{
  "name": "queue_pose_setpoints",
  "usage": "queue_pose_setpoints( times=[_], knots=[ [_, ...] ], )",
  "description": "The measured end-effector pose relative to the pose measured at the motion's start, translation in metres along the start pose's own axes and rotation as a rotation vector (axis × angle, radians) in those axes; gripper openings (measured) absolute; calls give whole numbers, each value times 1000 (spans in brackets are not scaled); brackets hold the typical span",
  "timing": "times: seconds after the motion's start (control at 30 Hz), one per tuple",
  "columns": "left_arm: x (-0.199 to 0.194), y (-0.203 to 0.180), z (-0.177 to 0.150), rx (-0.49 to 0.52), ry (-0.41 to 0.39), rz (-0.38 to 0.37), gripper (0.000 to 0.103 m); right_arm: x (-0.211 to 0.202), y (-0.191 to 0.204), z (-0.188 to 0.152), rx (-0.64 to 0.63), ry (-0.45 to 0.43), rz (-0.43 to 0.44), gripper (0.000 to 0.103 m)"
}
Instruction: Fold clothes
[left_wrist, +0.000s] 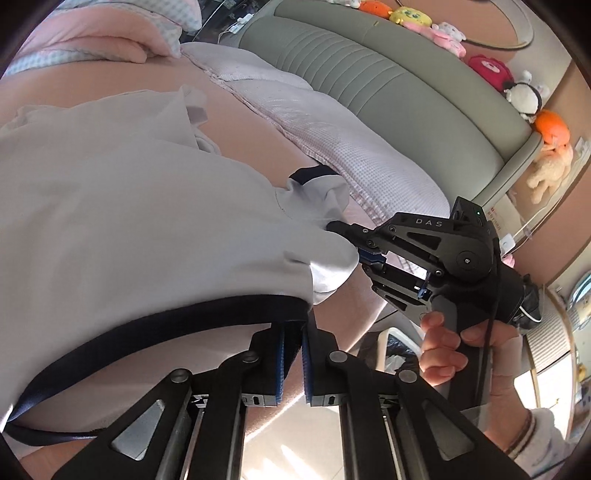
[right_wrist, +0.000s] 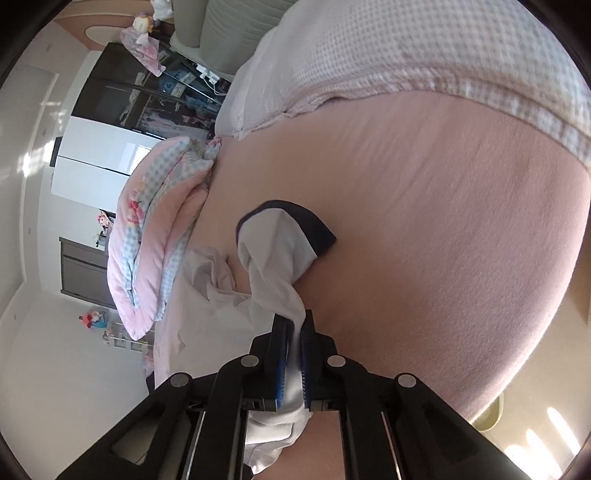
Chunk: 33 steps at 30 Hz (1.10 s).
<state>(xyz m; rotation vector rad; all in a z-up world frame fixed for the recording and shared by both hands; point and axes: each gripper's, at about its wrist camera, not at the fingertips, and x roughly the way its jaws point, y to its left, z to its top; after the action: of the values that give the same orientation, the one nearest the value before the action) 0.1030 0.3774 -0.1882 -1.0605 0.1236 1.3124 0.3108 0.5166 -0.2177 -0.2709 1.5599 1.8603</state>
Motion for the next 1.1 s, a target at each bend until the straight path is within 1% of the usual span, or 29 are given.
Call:
queue_pose_setpoints(
  times=[0.1, 0.17, 0.23, 0.37, 0.4, 0.43, 0.47, 0.5, 0.53, 0.57, 0.67, 0.77, 0.8, 0.97, 1.07, 1.1],
  knots=[
    [-9, 4, 6, -47, 5, -71, 6, -15, 14, 8, -58, -48, -3, 4],
    [-14, 7, 9, -77, 9, -112, 6, -22, 21, 15, -76, -62, 15, 4],
    [-16, 9, 10, -101, 15, -139, 6, -26, 27, 18, -95, -67, 0, 4],
    [-16, 11, 4, -109, 27, -136, 6, -16, 26, 14, -115, 34, -92, 6],
    [-16, 10, 3, -111, 31, -137, 6, -15, 21, 11, -91, 50, -73, 6],
    [-15, 10, 1, -113, 36, -137, 6, -14, 16, 9, -65, 66, -53, 10],
    [-15, 9, 0, -111, 39, -137, 6, -12, 10, 6, -33, 85, -36, 27],
    [-14, 8, -1, -105, 42, -137, 6, -10, 5, 3, 0, 105, -19, 40],
    [-14, 6, -1, -97, 42, -134, 6, -7, 1, 0, 24, 124, 0, 62],
    [-16, 5, -1, -88, 40, -132, 6, -5, -3, -2, 44, 132, 5, 65],
    [-21, 4, 0, -87, 24, -148, 6, -6, -10, -10, 53, 132, -3, 65],
    [-24, 6, 4, -99, 11, -164, 6, -10, -20, -15, 110, 127, 48, 65],
    [-24, 7, 5, -106, 10, -172, 6, -8, -23, -17, 134, 135, 83, 65],
    [-25, 10, 4, -138, 17, -201, 6, 22, -30, -17, 269, 169, 193, 65],
    [-26, 10, 2, -143, 22, -213, 6, 33, -8, -13, 149, 174, 126, 64],
    [-26, 9, 1, -140, 22, -213, 6, 34, -1, -13, 103, 167, 96, 62]
  ],
)
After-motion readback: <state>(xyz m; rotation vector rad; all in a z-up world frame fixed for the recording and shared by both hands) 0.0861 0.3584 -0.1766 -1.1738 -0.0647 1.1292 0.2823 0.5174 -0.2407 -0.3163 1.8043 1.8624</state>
